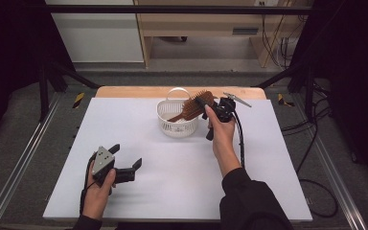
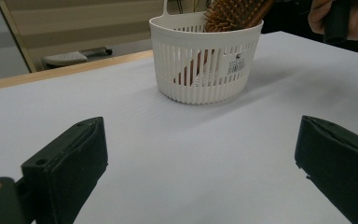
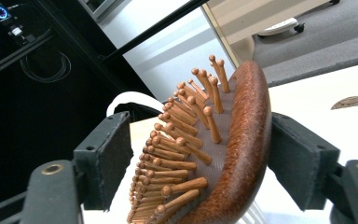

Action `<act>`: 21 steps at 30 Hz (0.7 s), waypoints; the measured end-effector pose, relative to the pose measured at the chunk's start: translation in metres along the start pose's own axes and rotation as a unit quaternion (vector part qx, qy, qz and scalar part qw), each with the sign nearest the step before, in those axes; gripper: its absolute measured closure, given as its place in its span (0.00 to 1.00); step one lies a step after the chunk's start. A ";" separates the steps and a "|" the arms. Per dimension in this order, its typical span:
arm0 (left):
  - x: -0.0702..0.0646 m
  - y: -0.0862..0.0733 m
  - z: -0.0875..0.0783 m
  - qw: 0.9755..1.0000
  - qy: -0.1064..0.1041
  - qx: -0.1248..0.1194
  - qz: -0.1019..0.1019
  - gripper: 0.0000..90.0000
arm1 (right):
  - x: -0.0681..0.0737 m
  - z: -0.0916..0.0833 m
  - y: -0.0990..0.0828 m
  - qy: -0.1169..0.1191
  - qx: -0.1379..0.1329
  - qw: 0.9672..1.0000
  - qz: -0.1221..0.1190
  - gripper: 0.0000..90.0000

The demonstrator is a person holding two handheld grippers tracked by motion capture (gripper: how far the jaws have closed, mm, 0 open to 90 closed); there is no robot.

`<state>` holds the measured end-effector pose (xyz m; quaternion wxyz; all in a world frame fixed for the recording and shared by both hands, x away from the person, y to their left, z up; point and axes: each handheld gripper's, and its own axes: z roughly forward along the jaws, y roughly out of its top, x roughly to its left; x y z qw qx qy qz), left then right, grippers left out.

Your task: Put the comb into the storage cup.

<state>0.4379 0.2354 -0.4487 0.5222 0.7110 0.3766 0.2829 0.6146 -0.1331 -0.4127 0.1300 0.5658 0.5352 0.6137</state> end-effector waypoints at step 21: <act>0.001 0.000 0.000 1.000 0.007 0.000 -0.001 0.03 | 0.005 -0.024 0.013 -0.013 -0.021 0.999 -0.036 0.12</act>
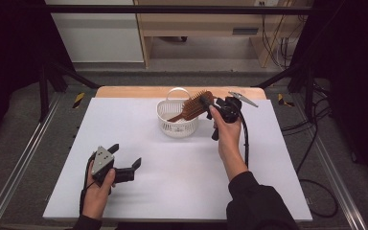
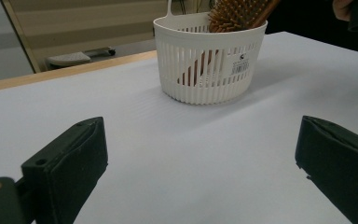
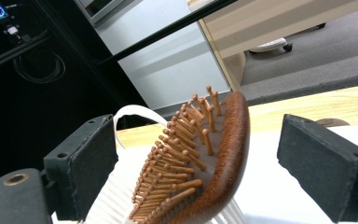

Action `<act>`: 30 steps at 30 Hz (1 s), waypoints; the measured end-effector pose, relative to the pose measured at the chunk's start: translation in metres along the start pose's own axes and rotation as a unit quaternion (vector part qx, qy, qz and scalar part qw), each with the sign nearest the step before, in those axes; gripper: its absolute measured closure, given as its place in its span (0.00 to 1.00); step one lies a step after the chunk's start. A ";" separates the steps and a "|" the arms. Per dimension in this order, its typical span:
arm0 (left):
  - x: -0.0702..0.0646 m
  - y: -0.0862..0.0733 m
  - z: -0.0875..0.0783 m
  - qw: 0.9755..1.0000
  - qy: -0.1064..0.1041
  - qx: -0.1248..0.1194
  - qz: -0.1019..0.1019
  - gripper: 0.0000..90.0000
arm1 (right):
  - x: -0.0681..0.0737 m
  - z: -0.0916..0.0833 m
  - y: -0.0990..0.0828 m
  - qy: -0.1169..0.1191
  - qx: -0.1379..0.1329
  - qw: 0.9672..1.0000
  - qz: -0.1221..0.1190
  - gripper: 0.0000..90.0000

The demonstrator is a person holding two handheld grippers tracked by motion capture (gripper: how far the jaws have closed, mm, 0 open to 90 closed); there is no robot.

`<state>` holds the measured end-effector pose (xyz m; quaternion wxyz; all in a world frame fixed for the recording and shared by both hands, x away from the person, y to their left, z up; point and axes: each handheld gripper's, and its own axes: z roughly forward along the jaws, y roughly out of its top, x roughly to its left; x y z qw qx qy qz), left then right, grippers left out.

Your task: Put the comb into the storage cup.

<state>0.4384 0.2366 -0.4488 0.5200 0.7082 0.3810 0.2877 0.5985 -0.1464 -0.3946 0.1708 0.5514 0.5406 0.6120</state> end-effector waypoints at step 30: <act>0.025 -0.002 -0.030 0.998 0.048 -0.027 -0.032 0.03 | -0.026 -0.078 0.021 0.007 -0.017 0.998 -0.065 0.18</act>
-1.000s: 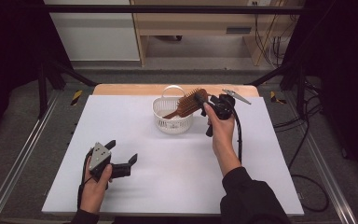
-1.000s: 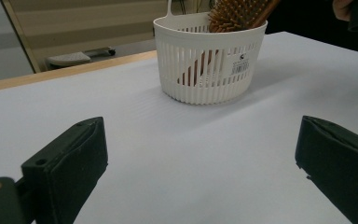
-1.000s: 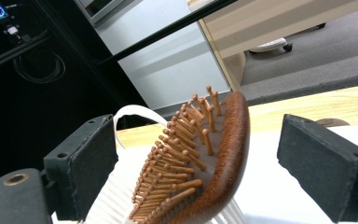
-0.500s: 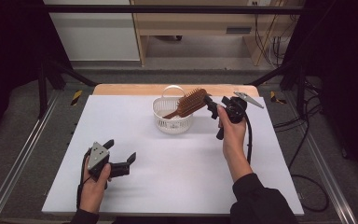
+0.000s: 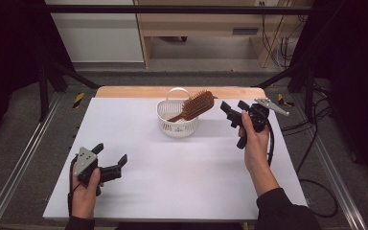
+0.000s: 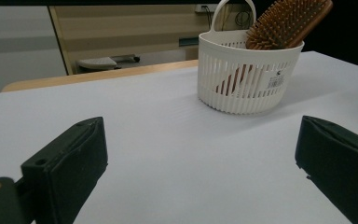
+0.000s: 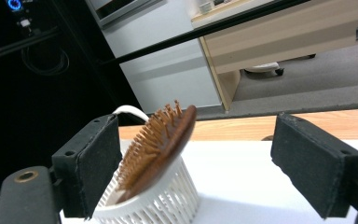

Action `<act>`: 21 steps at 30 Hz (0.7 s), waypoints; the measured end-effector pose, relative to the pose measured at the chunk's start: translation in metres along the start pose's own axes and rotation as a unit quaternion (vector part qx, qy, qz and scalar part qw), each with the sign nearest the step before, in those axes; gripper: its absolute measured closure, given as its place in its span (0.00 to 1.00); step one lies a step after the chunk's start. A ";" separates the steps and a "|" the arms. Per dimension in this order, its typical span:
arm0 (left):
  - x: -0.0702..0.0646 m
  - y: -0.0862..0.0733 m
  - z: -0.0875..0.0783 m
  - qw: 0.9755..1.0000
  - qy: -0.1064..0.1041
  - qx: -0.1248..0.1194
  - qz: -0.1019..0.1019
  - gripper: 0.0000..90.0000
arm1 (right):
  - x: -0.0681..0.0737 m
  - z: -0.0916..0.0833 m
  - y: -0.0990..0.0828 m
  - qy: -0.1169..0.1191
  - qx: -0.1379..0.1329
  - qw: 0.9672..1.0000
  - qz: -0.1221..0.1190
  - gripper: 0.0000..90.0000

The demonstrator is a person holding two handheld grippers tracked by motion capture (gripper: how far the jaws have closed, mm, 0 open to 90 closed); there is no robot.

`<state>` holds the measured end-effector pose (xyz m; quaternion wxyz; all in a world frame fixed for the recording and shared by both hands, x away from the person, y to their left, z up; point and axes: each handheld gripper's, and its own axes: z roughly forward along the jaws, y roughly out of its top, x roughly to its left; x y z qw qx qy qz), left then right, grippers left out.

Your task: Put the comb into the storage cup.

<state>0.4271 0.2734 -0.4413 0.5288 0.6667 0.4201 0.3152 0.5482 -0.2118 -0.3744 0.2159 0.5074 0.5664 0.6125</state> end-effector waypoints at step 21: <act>0.011 -0.007 -0.031 1.000 0.014 -0.005 -0.006 0.02 | -0.031 -0.052 -0.022 -0.041 0.021 0.998 -0.048 0.06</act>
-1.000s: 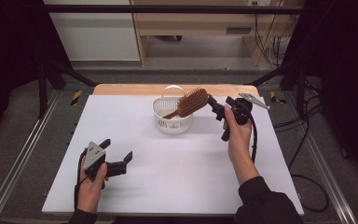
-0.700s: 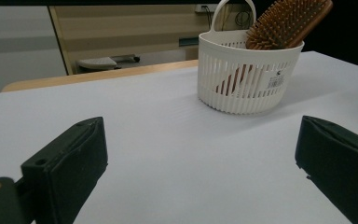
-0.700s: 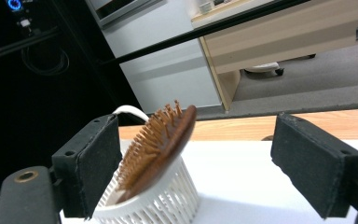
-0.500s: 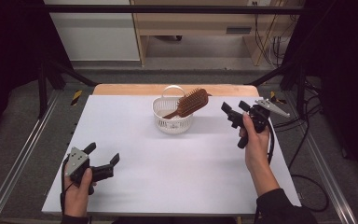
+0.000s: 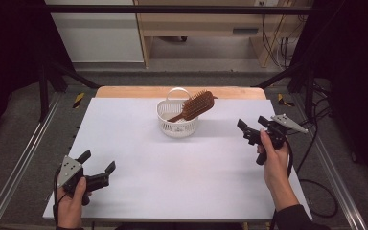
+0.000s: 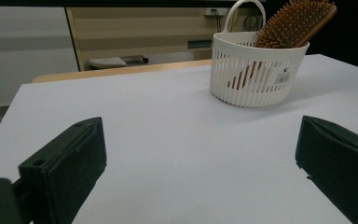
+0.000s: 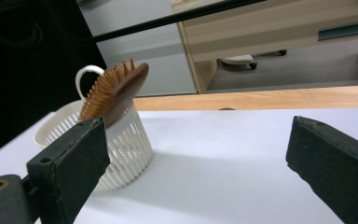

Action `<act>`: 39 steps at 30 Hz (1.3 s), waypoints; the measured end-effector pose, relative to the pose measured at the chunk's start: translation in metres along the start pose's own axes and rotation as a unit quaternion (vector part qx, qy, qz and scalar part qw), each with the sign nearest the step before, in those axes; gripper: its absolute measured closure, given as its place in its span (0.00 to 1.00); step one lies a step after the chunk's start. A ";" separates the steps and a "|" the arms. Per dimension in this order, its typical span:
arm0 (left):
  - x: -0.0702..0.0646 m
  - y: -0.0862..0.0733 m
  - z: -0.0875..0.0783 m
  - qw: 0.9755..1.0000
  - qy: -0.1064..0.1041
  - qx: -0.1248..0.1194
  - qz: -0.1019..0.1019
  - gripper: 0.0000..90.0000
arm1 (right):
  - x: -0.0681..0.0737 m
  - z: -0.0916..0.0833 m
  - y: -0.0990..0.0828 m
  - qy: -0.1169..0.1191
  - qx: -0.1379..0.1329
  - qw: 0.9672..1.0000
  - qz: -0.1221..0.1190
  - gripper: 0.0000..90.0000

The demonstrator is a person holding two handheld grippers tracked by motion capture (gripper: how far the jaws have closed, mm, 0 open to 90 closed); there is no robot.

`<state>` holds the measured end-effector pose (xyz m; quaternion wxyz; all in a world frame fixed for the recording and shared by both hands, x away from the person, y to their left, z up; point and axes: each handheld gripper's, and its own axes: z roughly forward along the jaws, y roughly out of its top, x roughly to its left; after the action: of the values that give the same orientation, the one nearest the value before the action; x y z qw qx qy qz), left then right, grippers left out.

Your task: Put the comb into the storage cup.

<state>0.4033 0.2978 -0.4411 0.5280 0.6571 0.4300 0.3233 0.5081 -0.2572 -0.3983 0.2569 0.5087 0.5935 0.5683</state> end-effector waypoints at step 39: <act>0.011 0.002 -0.012 1.000 0.011 -0.025 -0.004 0.03 | 0.002 -0.078 -0.058 -0.010 -0.025 0.994 -0.108 0.05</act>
<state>0.3981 0.3121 -0.4364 0.5407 0.6382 0.4307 0.3390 0.4202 -0.2787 -0.4350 0.3350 0.4408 0.6277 0.5473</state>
